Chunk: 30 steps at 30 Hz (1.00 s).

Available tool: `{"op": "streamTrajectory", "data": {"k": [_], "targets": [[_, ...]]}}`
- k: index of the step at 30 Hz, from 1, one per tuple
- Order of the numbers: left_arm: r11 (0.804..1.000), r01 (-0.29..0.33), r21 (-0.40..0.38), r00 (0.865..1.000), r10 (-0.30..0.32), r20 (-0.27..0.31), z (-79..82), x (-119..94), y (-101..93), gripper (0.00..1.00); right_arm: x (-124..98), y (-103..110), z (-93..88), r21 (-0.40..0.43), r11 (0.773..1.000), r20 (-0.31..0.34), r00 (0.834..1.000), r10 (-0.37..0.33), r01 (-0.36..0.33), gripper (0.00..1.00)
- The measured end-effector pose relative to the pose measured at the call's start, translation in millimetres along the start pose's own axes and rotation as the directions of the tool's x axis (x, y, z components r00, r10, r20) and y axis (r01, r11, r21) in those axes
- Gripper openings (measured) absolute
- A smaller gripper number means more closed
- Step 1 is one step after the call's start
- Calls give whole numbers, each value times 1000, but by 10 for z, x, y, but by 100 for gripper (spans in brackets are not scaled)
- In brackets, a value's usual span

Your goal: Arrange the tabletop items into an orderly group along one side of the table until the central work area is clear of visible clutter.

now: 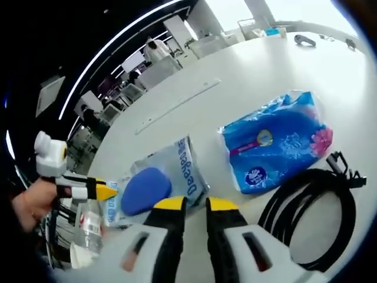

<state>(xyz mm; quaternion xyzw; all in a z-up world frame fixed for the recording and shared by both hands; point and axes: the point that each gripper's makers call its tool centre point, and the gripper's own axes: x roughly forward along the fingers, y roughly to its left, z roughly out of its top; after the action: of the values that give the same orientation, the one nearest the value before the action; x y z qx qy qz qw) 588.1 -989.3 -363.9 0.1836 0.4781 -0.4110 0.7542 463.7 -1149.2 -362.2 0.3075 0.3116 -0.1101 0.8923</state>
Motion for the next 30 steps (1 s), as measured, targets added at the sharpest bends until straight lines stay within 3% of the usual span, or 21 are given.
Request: {"op": "streamTrajectory", "data": {"k": [14, 30], "targets": [[1000, 11, -3, 1000, -11, -15, -18, 24, -41, 11, 2, 4, 22, -49, 999, -7, 1000, 0, -1, 2], [999, 26, -32, 1000, -27, -9, 1, 13, -91, 4, -44, 24, 27, -57, 998, -15, 1000, 11, -12, 0]]}}
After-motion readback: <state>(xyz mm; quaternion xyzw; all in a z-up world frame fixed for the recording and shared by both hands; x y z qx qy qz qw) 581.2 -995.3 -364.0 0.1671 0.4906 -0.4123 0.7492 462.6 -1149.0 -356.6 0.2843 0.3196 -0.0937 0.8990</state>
